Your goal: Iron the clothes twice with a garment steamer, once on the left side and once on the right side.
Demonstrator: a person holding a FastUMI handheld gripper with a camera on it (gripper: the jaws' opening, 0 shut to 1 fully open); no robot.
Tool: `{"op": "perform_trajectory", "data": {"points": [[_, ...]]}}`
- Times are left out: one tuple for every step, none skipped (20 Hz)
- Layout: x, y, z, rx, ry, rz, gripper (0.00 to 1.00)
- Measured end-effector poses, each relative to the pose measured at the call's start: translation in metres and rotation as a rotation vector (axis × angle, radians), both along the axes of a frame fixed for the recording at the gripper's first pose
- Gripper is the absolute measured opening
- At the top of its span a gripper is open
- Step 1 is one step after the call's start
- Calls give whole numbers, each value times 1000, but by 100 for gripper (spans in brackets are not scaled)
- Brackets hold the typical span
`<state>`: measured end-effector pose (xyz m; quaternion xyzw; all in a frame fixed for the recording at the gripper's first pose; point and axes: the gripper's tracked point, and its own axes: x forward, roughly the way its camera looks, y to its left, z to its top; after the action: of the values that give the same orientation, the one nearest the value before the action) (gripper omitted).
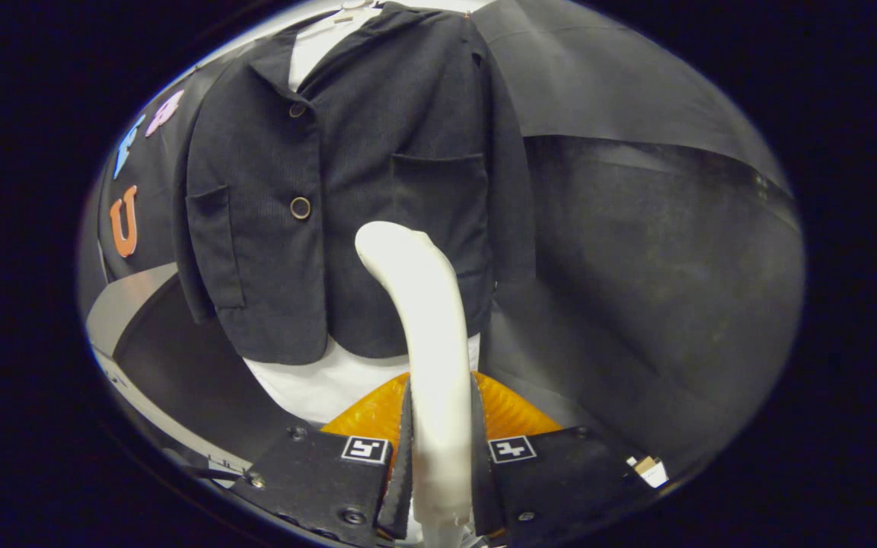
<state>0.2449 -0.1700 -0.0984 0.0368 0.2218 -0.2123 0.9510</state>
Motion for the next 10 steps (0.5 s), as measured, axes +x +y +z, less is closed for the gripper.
{"op": "perform_trajectory", "data": {"points": [[-1, 4, -4, 17, 8, 5, 35], [-3, 8, -11, 31, 27, 7, 35], [-4, 9, -18, 45, 46, 5, 35], [-5, 11, -23, 60, 58, 6, 35], [-5, 12, -25, 66, 60, 3, 35], [-5, 11, -28, 64, 64, 3, 35], [-4, 11, -30, 66, 77, 3, 35], [-6, 12, -34, 74, 97, 1, 35], [-7, 12, -36, 88, 99, -2, 35], [-7, 13, -41, 97, 109, -1, 35]]}}
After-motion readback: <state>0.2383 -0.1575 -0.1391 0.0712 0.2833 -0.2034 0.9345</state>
